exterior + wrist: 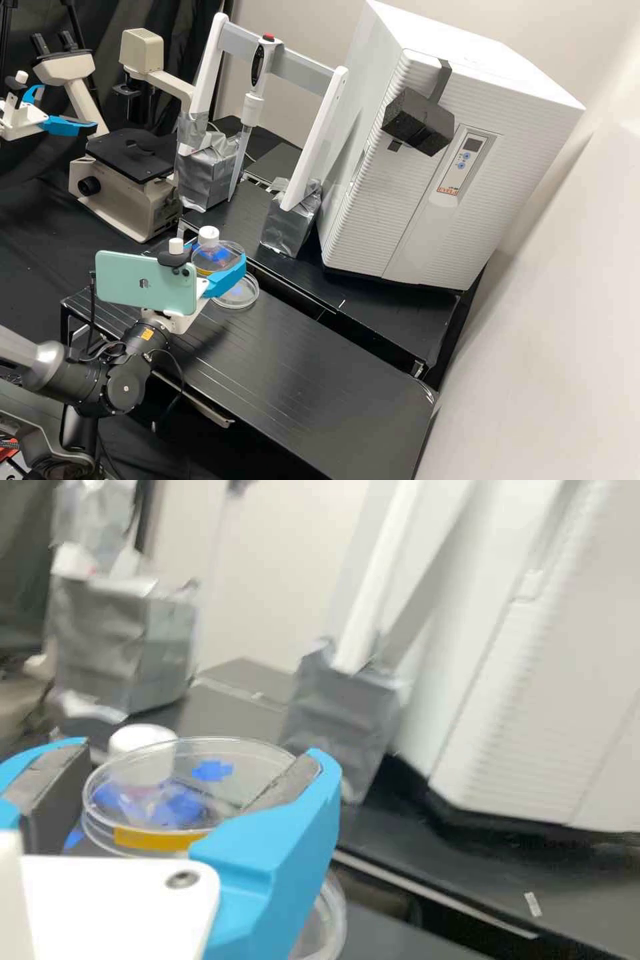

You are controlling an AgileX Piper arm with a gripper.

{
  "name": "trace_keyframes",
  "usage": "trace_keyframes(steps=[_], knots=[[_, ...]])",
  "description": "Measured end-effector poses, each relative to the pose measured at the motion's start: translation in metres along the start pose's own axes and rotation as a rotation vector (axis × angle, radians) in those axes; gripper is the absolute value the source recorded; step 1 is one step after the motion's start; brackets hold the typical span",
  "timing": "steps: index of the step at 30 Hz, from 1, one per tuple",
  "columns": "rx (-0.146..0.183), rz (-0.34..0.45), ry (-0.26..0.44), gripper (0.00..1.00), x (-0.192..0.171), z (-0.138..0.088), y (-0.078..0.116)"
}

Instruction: Close the lid

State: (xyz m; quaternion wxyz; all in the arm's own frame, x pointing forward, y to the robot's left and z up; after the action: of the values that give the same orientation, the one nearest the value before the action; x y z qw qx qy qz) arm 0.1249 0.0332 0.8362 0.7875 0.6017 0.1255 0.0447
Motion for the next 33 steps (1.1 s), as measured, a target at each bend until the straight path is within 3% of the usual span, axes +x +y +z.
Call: trace_keyframes(steps=[6,10,13,16,20,32,33], knots=[[0.019,-0.038,-0.035,0.00,0.000,0.008,-0.003],[0.070,-0.064,-0.047,0.00,0.002,0.014,-0.006],[0.131,-0.070,-0.051,0.00,0.006,0.019,-0.008],[0.153,-0.058,-0.061,0.00,0.008,0.025,-0.008],[0.164,-0.038,-0.071,0.00,0.008,0.029,-0.007],[0.155,-0.012,-0.121,0.00,0.004,0.034,-0.004],[0.155,-0.012,-0.121,1.00,0.004,0.034,-0.004]])
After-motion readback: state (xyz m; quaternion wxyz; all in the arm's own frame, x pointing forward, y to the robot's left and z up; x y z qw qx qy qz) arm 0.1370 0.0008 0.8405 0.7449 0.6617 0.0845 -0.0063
